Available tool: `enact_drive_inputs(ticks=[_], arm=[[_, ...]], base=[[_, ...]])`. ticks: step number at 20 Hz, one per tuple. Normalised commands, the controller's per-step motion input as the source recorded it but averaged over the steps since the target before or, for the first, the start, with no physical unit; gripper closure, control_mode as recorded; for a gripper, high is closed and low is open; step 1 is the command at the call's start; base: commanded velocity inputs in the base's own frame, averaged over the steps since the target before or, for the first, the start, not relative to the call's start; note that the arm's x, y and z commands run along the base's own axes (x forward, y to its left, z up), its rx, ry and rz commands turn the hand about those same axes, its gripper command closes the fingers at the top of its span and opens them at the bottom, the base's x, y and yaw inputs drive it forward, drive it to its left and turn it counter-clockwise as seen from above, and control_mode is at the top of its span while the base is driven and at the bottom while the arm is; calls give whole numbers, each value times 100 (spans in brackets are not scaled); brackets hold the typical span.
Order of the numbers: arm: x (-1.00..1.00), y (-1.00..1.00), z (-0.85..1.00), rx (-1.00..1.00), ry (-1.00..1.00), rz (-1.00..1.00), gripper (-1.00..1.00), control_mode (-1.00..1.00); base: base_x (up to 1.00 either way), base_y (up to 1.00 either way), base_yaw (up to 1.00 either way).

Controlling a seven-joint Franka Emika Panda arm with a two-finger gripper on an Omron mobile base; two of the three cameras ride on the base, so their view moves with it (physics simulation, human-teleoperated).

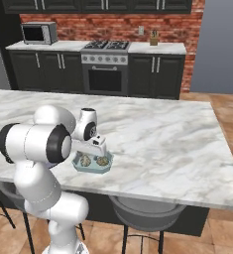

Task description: Place two dumplings into each of the tupperware containers and then place the containers in the fridge.

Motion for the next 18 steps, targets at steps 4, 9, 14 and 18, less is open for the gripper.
enact_drive_inputs(ticks=[4, 9, 14, 18], arm=[[-11, 0, 48, 0, 0, 0, -100, -100], [-70, -37, 49, 0, 0, -8, -100, -100], [-24, -74, 0, 1, 13, -33, -100, -100], [11, -54, 0, 0, 14, -23, -100, -100]], base=[[0, 0, 0], [0, 0, 0], [0, 0, 0], [0, 0, 0]])
